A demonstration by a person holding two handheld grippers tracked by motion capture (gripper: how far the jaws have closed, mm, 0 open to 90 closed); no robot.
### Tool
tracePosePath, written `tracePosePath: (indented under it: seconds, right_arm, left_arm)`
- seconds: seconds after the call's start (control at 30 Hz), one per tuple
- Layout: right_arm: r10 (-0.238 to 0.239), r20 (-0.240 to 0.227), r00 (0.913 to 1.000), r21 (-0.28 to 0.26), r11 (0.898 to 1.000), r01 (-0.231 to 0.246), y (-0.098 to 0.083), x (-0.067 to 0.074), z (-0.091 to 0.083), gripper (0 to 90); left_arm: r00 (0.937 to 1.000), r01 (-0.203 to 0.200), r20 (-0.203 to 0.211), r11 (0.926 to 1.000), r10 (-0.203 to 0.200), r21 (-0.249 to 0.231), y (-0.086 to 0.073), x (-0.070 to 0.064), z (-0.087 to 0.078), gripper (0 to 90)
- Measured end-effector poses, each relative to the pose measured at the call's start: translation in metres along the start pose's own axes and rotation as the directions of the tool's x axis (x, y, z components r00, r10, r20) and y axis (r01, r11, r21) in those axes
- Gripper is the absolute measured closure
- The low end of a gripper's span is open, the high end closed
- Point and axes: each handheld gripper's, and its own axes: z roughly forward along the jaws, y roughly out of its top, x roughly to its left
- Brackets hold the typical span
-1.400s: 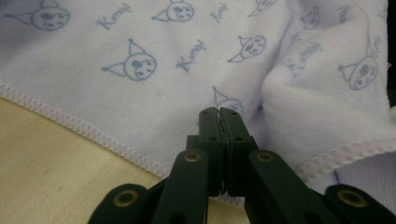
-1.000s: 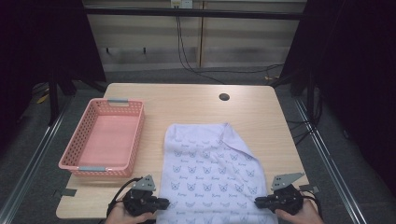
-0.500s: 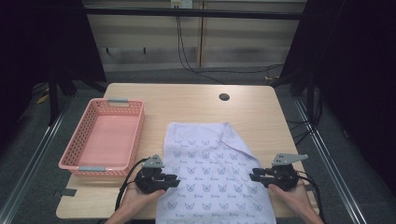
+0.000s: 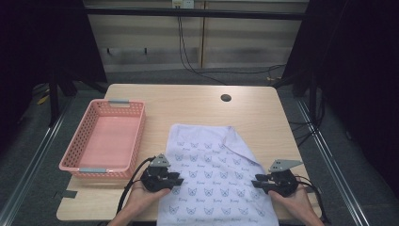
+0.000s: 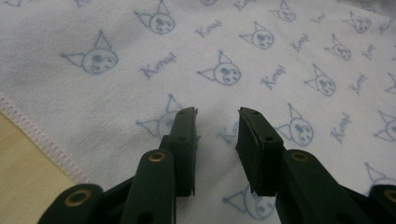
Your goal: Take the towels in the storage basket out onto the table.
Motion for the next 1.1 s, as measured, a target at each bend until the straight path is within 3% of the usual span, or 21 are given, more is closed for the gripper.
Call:
tracePosePath:
  seconds: [0.13,0.23,0.33,0.43,0.47,0.53,0.63,0.7,0.77,0.83,0.87,0.97,1.0,1.07,1.1]
  right_arm:
    - [0.002,-0.006,1.0000,0.004,1.000,-0.002,-0.008,0.011,-0.011,59.7]
    - [0.029,0.014,0.9995,-0.074,0.997,-0.028,-0.009,0.015,-0.026,58.1]
    - [0.029,0.030,0.9991,-0.117,0.993,-0.025,-0.006,0.015,-0.028,56.7]
    - [0.013,0.042,0.9990,-0.137,0.990,-0.007,0.009,0.009,-0.015,56.7]
    - [0.010,0.047,0.9988,-0.142,0.990,-0.003,0.023,0.002,-0.004,56.8]
    - [0.008,0.049,0.9988,-0.144,0.990,-0.001,0.028,0.000,0.001,57.1]
    - [0.013,0.053,0.9985,-0.131,0.991,-0.006,0.049,-0.014,0.023,57.4]
    - [0.013,0.053,0.9985,-0.125,0.992,-0.006,0.059,-0.021,0.036,58.0]
    - [0.012,0.051,0.9986,-0.110,0.994,-0.006,0.066,-0.027,0.048,57.9]
    - [0.003,0.061,0.9981,-0.100,0.995,0.003,0.072,-0.031,0.058,56.0]
    - [0.005,0.043,0.9991,-0.093,0.996,-0.001,0.074,-0.033,0.063,55.3]
    - [-0.019,0.047,0.9987,-0.055,0.998,0.021,0.075,-0.033,0.076,53.7]
    - [-0.033,0.062,0.9975,-0.054,0.998,0.037,0.076,-0.031,0.077,55.9]
    - [-0.056,0.096,0.9937,-0.042,0.997,0.061,0.078,-0.030,0.077,68.9]
    - [-0.050,0.126,0.9908,-0.035,0.998,0.054,0.078,-0.031,0.076,83.3]
  left_arm:
    - [0.9998,0.004,0.018,1.0000,-0.004,0.003,-0.007,-0.005,-0.006,67.4]
    - [0.9997,-0.010,0.024,0.9999,0.010,0.012,-0.011,-0.007,-0.010,67.1]
    - [0.9990,-0.022,0.040,0.9997,0.022,0.010,-0.014,-0.008,-0.012,63.0]
    - [0.9991,0.006,0.041,0.9999,-0.007,0.010,-0.011,-0.004,-0.011,63.2]
    - [0.9994,0.006,0.035,1.0000,-0.006,0.003,-0.009,-0.003,-0.010,62.1]
    - [1.0000,0.006,0.000,0.9999,-0.006,-0.009,-0.004,-0.001,-0.009,61.4]
    - [0.9997,0.024,-0.009,0.9983,-0.025,-0.054,0.002,0.004,-0.010,62.7]
    - [0.9995,0.015,-0.027,0.9986,-0.016,-0.051,0.004,0.008,-0.008,63.1]
    - [0.9975,0.047,-0.050,0.9980,-0.050,-0.042,0.004,0.014,-0.006,63.0]
    - [0.9975,0.034,-0.061,0.9990,-0.036,-0.029,0.002,0.016,-0.005,62.1]
    - [0.9967,0.029,-0.075,0.9993,-0.031,-0.024,0.001,0.016,-0.006,61.4]
    - [0.9968,0.037,-0.069,0.9988,-0.039,-0.034,0.000,0.017,-0.005,60.6]
    - [0.9970,0.030,-0.070,0.9990,-0.033,-0.033,0.000,0.017,-0.004,60.5]
    - [0.9968,0.032,-0.073,0.9988,-0.034,-0.037,0.000,0.017,-0.003,60.0]
    - [0.9966,0.030,-0.075,0.9989,-0.032,-0.037,0.000,0.017,-0.003,60.4]
